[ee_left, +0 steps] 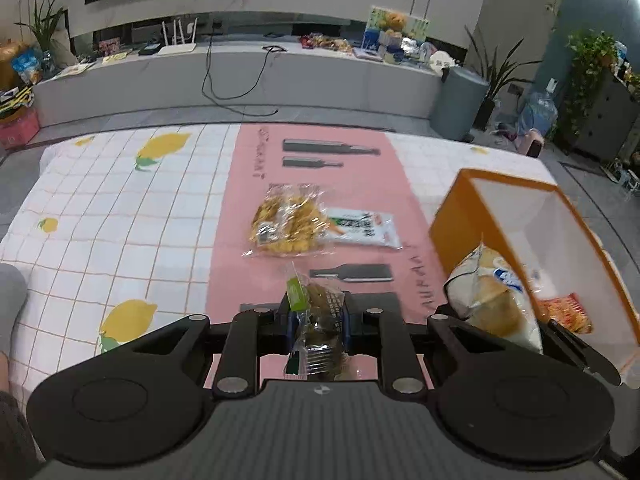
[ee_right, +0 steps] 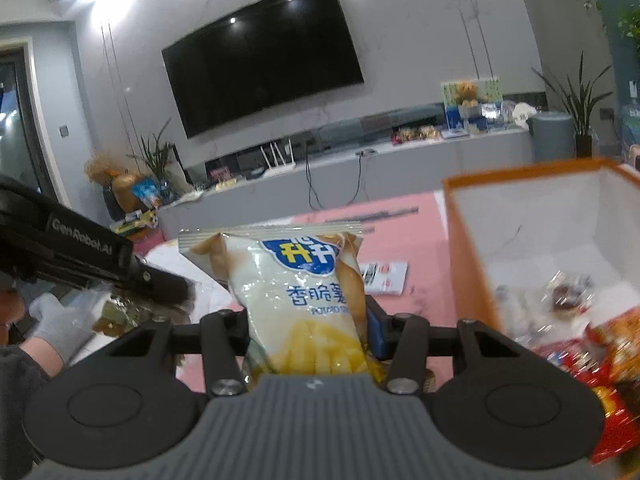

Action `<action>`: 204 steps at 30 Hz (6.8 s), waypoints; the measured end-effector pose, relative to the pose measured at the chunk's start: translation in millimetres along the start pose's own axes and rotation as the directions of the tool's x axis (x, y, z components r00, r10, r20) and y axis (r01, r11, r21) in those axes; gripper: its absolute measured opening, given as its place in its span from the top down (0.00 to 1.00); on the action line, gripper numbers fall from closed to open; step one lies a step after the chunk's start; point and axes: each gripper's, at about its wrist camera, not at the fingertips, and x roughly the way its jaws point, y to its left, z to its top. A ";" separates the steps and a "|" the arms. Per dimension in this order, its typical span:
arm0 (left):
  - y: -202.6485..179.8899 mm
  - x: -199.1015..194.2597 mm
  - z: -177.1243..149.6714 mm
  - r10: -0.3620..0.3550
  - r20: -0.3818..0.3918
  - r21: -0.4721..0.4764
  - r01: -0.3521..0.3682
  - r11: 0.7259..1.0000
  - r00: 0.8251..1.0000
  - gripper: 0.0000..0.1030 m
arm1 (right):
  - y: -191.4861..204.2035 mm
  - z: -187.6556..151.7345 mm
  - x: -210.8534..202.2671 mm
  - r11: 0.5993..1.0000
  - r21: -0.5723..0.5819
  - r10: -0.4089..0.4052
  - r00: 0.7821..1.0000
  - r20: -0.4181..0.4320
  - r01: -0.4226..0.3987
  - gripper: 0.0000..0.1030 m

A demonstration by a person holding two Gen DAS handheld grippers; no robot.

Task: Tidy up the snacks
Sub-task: 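Carry the crisp bag and the green snack bag over the orange box with both tools, then lower the crisp bag into the box and open the right tool, then lower the green snack bag into the box and open the left tool, then move both tools back toward the remaining snacks on the pink runner, then grasp the clear bag of yellow pasta snacks with the left tool and lift it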

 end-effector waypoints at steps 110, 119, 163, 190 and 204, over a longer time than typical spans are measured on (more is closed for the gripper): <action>-222.6 53.8 41.2 0.056 0.118 0.077 -0.065 0.995 0.991 0.25 | -202.7 129.2 -61.1 0.957 0.288 0.043 0.999 -0.006 -0.039 0.14; -188.0 13.1 33.3 0.082 0.118 0.037 -0.087 0.996 0.990 0.25 | -177.5 145.1 -89.7 0.971 0.234 0.037 0.999 0.022 -0.041 0.14; 59.2 -0.3 -102.0 0.149 0.149 -0.054 -0.142 0.988 0.978 0.27 | 14.3 -7.2 -39.8 0.983 -0.036 0.170 0.968 -0.185 -0.179 0.11; 93.7 74.1 -43.8 0.083 0.284 -0.045 -0.073 0.996 0.955 0.26 | 13.9 -53.8 128.7 0.988 -0.112 -0.128 0.971 -0.203 0.107 0.03; 76.6 152.6 26.5 -0.050 0.061 -0.043 0.053 0.998 0.997 0.20 | 25.7 -39.5 170.6 0.955 -0.239 -0.238 0.939 -0.250 0.178 0.03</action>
